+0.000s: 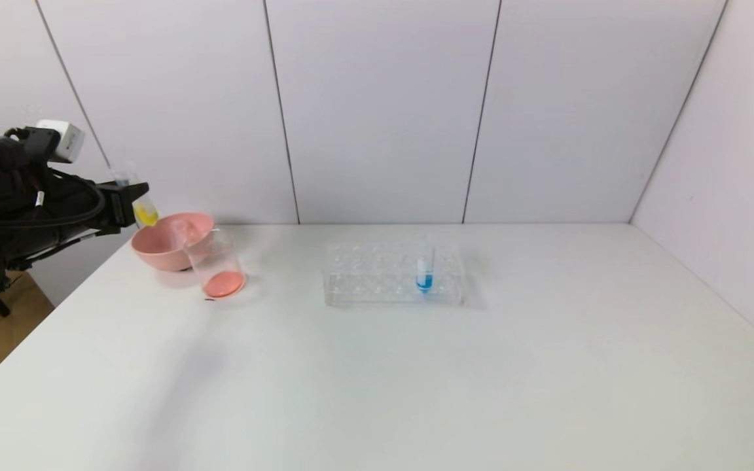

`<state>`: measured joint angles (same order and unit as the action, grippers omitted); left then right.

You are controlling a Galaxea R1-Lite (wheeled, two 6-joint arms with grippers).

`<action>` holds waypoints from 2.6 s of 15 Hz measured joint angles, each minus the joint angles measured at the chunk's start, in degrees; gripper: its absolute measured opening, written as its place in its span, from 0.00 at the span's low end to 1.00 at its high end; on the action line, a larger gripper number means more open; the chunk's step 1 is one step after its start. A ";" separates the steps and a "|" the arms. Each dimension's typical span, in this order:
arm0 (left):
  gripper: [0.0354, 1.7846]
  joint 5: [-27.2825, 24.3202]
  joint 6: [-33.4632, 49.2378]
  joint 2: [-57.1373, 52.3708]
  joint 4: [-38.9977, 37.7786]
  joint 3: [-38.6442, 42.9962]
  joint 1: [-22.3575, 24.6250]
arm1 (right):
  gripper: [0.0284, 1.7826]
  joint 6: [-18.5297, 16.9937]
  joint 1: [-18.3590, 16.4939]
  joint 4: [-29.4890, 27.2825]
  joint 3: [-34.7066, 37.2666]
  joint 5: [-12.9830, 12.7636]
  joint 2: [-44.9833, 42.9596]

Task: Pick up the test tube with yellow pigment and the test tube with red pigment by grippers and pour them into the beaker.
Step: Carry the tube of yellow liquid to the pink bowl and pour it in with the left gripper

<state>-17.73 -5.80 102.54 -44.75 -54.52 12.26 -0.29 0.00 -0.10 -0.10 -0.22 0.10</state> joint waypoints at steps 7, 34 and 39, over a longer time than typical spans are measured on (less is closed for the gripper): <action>0.22 1.19 -1.44 0.35 -0.01 1.40 0.11 | 0.95 0.02 0.00 0.00 0.00 -0.02 0.01; 0.22 -4.35 -12.06 5.38 13.25 -7.52 1.18 | 0.95 0.05 0.00 0.00 0.00 0.00 0.00; 0.22 -7.27 -13.81 6.73 15.26 -10.56 0.94 | 0.95 0.02 0.00 0.00 0.00 0.01 0.00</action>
<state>-24.99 -19.61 109.26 -29.49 -65.07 13.20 -0.27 0.00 -0.10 -0.10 -0.21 0.10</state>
